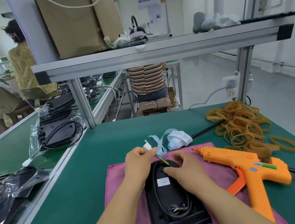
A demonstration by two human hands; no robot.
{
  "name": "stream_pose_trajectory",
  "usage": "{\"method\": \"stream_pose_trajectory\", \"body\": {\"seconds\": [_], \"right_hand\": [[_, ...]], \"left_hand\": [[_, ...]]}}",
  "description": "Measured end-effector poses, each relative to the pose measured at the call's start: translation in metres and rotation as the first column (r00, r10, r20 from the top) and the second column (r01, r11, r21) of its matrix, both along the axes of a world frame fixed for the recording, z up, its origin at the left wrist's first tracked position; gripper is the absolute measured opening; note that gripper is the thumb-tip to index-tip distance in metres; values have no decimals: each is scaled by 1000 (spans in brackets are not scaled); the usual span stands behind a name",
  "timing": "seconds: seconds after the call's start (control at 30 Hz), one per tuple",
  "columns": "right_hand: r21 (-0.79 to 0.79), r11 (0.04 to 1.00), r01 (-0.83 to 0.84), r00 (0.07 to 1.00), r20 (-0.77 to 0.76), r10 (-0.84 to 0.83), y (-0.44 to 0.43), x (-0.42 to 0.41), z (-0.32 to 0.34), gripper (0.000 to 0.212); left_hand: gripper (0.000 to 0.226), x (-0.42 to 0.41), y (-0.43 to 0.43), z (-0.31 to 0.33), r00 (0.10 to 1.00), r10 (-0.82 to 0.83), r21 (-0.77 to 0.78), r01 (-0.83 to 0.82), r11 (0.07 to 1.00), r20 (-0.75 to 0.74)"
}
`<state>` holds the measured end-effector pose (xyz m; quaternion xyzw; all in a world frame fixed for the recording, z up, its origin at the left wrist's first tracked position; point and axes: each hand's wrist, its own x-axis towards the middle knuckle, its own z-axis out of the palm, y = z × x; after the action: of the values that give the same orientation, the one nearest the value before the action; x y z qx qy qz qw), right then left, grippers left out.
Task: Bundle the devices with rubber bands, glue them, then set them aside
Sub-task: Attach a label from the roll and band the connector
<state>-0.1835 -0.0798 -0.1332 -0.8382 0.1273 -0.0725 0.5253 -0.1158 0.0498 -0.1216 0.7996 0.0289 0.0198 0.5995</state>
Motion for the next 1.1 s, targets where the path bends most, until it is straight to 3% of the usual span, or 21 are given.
{"method": "stream_pose_trajectory", "body": {"seconds": [0.1,0.23,0.33,0.5,0.57,0.63,0.77,0.93,1.0,1.1], "right_hand": [[-244,970,18,993,114,11,2,-1,7,33],[-438,898,-42,994,75,83,3,3,16,21],[-580,812,-71,992,43,118,4,4,23,13],[-428,901,70,996,84,-38,0,2,24,3],[-470,878,94,995,80,-63,0,2,22,8],[-603,793,84,996,70,-52,1,2,20,11],[-732,678,60,995,97,17,6,1,19,40],[-754,652,-87,990,7,140,7,2,25,17],[-722,687,-82,988,29,149,6,3,27,17],[-486,870,-86,991,45,124,7,3,28,70]], "left_hand": [[43,-2,6,-2,1000,-18,-44,18,999,-18],[41,-5,9,1,999,-42,-99,44,994,17],[35,-7,10,6,997,-78,-56,79,995,17],[26,-17,14,6,989,-150,224,143,964,14],[12,-23,14,5,977,-207,324,178,929,59],[13,-27,12,2,969,-216,398,153,905,119],[13,-36,8,-10,957,-165,345,76,936,238],[12,-41,6,-15,952,-117,246,45,968,283],[13,-42,6,-14,951,-121,239,52,970,284],[14,-42,7,-14,947,-121,224,54,973,298]]}}
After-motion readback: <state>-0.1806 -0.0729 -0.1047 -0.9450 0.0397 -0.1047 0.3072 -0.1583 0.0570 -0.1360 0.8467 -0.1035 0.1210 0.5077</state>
